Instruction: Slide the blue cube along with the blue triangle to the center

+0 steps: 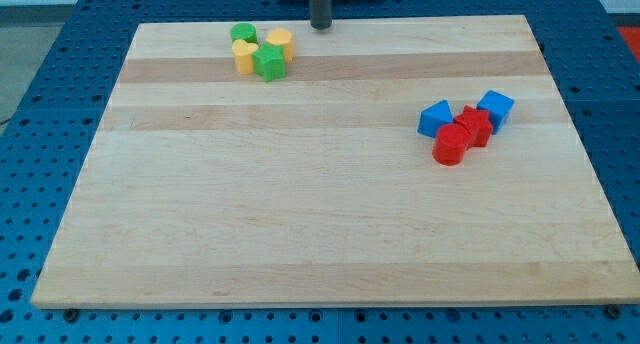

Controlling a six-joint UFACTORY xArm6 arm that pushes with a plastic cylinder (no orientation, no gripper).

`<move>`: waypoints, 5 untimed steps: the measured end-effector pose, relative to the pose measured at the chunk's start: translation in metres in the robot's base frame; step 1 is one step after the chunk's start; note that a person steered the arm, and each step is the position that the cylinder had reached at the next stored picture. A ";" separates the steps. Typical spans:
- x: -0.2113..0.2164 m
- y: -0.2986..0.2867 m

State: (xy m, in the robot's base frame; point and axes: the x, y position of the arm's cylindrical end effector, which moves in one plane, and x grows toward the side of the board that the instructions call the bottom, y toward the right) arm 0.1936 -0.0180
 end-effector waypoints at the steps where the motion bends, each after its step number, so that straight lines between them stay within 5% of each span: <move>1: 0.000 0.000; 5: 0.004 0.069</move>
State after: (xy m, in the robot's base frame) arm 0.1975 0.0507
